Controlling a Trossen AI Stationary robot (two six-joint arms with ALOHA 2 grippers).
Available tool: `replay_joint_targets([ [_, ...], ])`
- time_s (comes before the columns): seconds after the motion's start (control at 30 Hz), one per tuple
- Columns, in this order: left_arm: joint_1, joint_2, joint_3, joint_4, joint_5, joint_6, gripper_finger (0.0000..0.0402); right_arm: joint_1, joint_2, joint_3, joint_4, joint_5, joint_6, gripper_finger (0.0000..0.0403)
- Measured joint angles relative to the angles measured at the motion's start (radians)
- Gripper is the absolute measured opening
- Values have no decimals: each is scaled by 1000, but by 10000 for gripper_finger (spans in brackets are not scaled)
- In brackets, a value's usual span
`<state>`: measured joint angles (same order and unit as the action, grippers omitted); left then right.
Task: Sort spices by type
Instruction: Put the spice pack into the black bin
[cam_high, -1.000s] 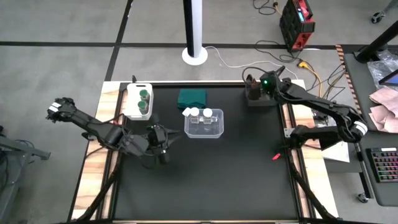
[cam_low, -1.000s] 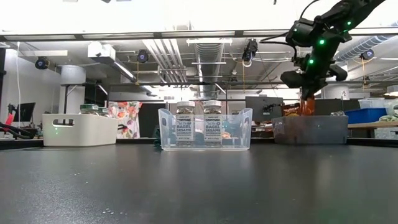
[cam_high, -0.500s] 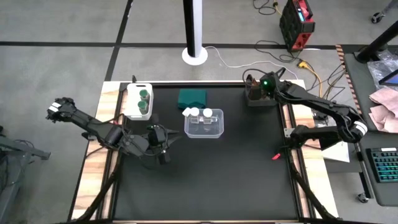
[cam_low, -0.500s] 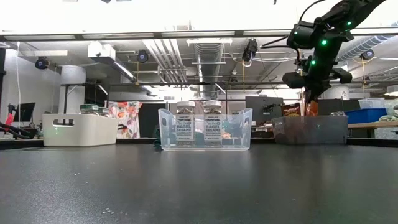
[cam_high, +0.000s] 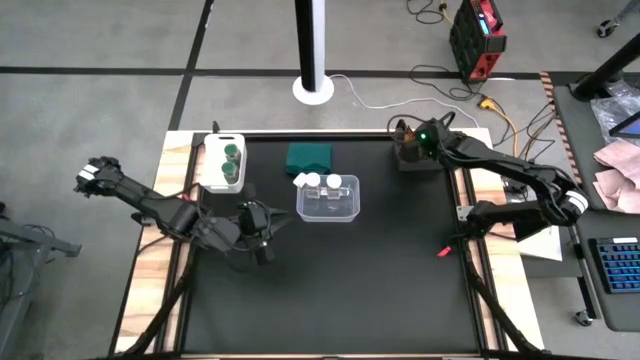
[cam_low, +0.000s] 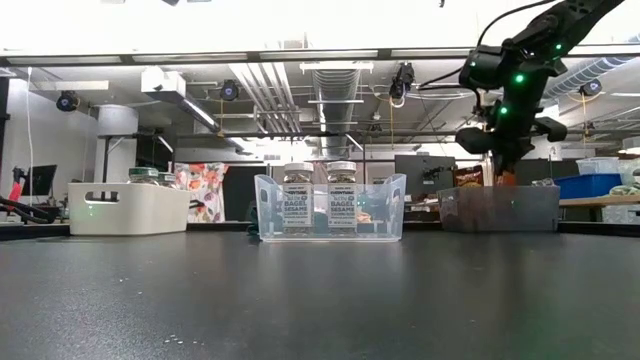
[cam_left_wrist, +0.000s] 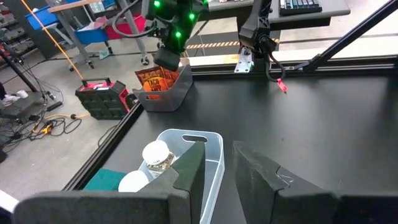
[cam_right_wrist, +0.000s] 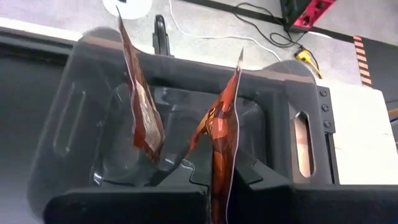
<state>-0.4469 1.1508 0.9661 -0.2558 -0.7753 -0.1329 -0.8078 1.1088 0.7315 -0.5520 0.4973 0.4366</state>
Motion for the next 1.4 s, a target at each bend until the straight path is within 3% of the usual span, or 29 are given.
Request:
replay_joint_targets([
  [0.5,-2,32,0,16,0,0,66,0,1,-27,87,37,8,9],
  [0.97,-24,30,16,16,0,3,66,-4,117,-29,114,86,-9,9],
  [1.4,-24,30,17,15,0,4,66,-4,125,-29,124,93,-16,9],
])
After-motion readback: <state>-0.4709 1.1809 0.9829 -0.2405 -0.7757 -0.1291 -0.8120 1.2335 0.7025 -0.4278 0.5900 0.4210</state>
